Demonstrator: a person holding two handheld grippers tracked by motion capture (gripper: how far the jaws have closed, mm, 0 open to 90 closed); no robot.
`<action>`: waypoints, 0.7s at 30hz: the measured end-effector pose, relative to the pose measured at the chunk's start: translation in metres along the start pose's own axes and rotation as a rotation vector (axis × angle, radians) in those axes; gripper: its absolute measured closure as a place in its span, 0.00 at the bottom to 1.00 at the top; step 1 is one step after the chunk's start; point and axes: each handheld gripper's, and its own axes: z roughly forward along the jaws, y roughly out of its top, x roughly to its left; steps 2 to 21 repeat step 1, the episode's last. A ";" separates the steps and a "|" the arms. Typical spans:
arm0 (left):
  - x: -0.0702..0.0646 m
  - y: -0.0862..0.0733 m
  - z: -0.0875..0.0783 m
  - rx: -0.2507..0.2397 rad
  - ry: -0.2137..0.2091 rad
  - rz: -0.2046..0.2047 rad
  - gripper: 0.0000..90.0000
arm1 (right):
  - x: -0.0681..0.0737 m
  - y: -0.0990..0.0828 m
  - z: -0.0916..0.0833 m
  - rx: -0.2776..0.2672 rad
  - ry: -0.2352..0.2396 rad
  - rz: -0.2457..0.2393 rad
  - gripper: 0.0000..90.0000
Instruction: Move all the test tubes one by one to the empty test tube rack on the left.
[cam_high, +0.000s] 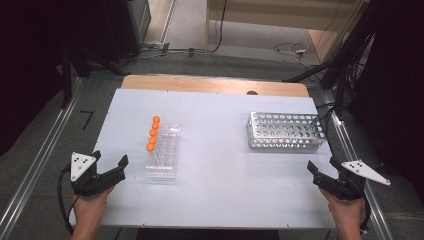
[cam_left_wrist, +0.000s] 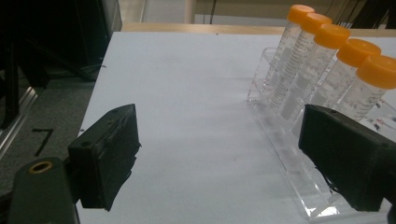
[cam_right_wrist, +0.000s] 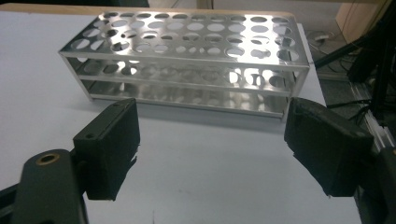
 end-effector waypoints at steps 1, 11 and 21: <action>0.000 0.000 0.000 0.004 -0.001 -0.001 0.14 | -0.002 -0.001 0.000 0.001 -0.003 0.004 0.18; 0.000 0.000 0.000 0.004 -0.001 -0.001 0.14 | -0.002 -0.001 0.000 0.001 -0.003 0.004 0.18; 0.000 0.000 0.000 0.004 -0.001 -0.001 0.14 | -0.002 -0.001 0.000 0.001 -0.003 0.004 0.18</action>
